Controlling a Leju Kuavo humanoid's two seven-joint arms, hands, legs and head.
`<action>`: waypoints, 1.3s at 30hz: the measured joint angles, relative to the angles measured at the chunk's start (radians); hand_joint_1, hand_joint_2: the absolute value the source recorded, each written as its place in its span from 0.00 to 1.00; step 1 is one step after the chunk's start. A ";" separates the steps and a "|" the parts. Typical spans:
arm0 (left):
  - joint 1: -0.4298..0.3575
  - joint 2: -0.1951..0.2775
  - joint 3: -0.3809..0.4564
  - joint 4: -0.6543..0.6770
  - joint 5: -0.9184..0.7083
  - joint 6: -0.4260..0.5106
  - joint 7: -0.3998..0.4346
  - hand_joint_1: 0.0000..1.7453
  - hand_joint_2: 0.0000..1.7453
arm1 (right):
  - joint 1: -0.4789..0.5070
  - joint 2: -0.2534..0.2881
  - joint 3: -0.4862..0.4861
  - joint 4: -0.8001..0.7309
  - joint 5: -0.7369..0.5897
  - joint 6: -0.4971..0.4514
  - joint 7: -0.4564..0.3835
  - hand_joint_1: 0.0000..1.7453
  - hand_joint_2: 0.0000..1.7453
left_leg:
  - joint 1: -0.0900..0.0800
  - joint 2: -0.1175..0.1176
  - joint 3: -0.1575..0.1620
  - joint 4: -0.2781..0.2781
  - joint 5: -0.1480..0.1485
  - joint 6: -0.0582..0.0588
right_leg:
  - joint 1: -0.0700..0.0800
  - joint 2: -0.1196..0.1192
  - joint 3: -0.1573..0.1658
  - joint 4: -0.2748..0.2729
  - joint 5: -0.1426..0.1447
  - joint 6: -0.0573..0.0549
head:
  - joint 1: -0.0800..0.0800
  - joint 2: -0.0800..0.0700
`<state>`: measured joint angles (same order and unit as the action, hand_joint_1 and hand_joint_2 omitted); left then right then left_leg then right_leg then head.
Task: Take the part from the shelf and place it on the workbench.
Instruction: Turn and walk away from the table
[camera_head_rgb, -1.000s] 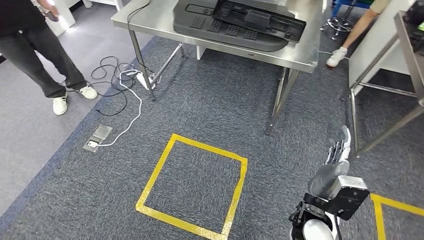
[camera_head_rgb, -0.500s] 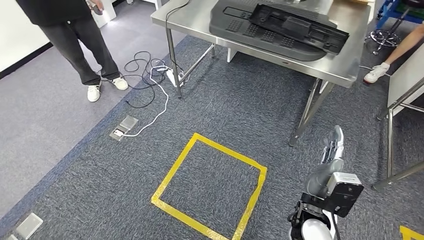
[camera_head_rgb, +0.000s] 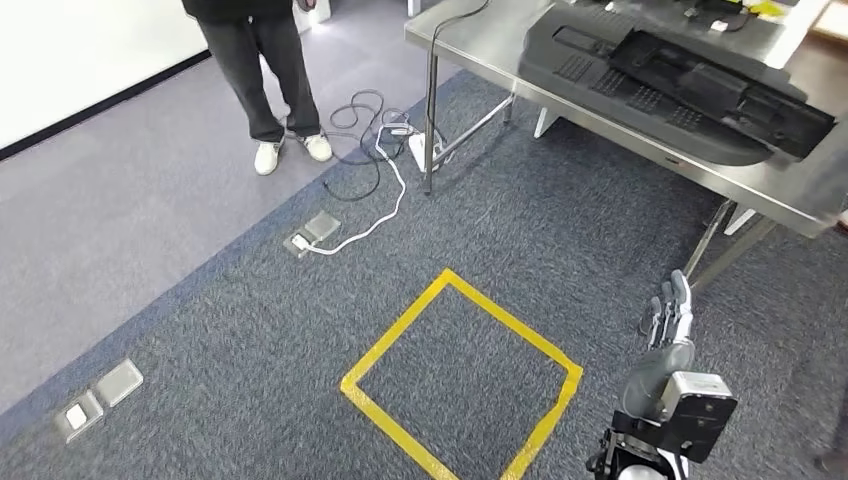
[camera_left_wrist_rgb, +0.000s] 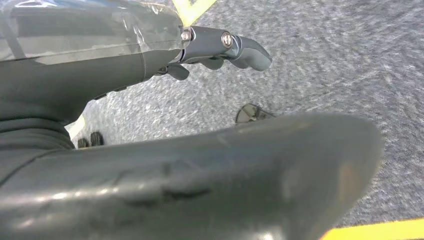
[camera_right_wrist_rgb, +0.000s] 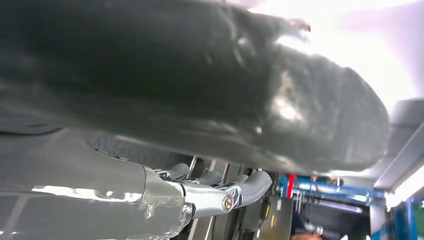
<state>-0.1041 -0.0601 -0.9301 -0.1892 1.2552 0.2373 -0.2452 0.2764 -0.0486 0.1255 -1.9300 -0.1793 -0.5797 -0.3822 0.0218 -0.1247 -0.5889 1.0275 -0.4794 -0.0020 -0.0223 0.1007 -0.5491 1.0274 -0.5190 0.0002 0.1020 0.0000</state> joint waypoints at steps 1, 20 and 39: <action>0.001 0.000 0.000 0.000 0.000 0.000 0.000 0.00 0.00 | 0.002 -0.001 0.001 -0.001 0.000 0.000 -0.001 0.00 0.00 | 0.002 -0.013 -0.004 -0.001 0.003 -0.008 | 0.002 -0.007 0.000 -0.006 0.000 -0.001 | 0.001 0.000; 0.004 -0.003 0.027 0.001 0.046 0.056 0.021 0.00 0.00 | -0.031 -0.019 0.068 -0.003 -0.055 0.009 -0.013 0.00 0.00 | -0.013 0.142 0.010 -0.016 0.009 0.013 | 0.007 -0.168 0.032 0.034 -0.071 0.015 | -0.037 0.000; 0.003 -0.031 0.068 -0.003 0.005 0.048 -0.021 0.00 0.00 | -0.123 -0.106 0.170 -0.001 -0.106 -0.111 0.004 0.00 0.00 | -0.010 0.106 -0.131 0.258 -0.101 -0.035 | 0.007 -0.136 0.023 -0.010 -0.012 -0.027 | -0.029 0.000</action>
<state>-0.1012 -0.0906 -0.8624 -0.1919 1.2607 0.2849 -0.2663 0.1538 -0.1547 0.2959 -1.9310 -0.2852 -0.6906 -0.3779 0.0113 -0.0190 -0.7195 1.2859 -0.5806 -0.0370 -0.0156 -0.0356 -0.5261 1.0177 -0.5306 -0.0264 0.0730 0.0000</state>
